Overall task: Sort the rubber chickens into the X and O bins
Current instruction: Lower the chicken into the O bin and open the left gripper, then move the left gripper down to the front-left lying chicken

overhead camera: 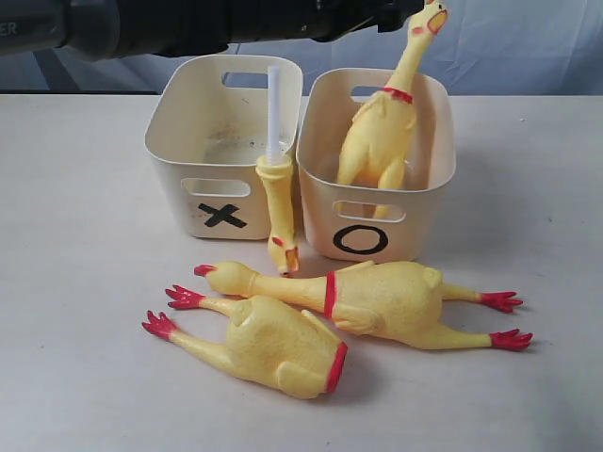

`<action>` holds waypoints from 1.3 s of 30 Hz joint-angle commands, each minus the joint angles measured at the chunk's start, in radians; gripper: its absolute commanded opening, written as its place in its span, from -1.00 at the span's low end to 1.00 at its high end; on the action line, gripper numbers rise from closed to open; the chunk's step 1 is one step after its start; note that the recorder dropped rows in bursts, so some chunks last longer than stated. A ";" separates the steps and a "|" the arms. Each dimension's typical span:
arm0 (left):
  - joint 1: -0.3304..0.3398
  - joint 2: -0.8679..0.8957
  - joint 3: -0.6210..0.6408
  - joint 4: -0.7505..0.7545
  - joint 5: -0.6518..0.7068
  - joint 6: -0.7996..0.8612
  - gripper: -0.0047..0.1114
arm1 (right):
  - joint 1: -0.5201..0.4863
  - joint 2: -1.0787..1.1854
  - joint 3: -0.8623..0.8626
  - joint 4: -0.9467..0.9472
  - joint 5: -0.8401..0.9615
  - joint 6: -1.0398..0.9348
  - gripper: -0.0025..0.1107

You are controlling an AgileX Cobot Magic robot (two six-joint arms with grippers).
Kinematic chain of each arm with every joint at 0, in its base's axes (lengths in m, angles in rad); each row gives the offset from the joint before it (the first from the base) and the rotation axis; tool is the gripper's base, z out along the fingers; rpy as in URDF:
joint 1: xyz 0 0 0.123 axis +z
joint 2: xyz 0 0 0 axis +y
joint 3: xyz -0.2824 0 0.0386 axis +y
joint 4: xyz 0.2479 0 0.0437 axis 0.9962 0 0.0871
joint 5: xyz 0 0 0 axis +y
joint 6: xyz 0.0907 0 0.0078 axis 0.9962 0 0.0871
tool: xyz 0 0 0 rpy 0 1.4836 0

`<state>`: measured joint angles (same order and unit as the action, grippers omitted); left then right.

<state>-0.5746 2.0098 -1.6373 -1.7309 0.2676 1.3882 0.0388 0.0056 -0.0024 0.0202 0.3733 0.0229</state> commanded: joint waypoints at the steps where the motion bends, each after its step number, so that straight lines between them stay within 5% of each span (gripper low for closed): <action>1: -0.006 -0.009 -0.006 -0.013 0.033 -0.033 0.69 | 0.003 -0.006 0.002 0.001 -0.010 -0.003 -0.96; 6: -0.006 -0.012 -0.006 0.006 0.117 -0.143 0.62 | 0.003 -0.006 0.002 0.001 -0.010 -0.003 -0.96; 11: -0.006 -0.041 -0.006 0.273 0.282 -0.392 0.04 | 0.003 -0.006 0.002 0.001 -0.010 -0.003 -0.96; 17: -0.021 -0.085 -0.006 0.688 0.953 -0.577 -0.76 | 0.003 -0.006 0.002 0.001 -0.008 -0.003 -0.96; 18: -0.034 -0.088 0.002 0.757 0.953 -0.628 -0.86 | 0.003 -0.006 0.002 0.001 -0.009 -0.003 -0.96; 20: -0.093 -0.129 0.049 0.972 0.953 -0.849 -0.92 | 0.003 -0.006 0.002 0.007 -0.010 -0.003 -0.96; 24: -0.245 -0.197 0.119 1.243 0.953 -0.976 -0.92 | 0.003 -0.006 0.002 0.009 -0.010 -0.003 -0.96; 27: -0.387 -0.255 0.169 1.413 0.953 -1.116 -0.92 | 0.003 -0.006 0.002 0.009 -0.010 -0.003 -0.96; 30: -0.583 -0.320 0.222 1.751 0.953 -1.353 -0.92 | 0.003 -0.006 0.002 0.009 -0.010 -0.003 -0.96; 36: -0.953 -0.438 0.402 2.823 0.921 -2.355 -0.92 | 0.003 -0.006 0.002 0.009 -0.010 -0.003 -0.96; 39: -1.037 -0.488 0.598 3.069 0.953 -2.787 -0.92 | 0.003 -0.006 0.002 0.009 -0.010 -0.003 -0.96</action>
<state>-1.5736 1.5514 -1.1465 1.1712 1.2132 -1.0641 0.0388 0.0056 -0.0024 0.0290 0.3733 0.0211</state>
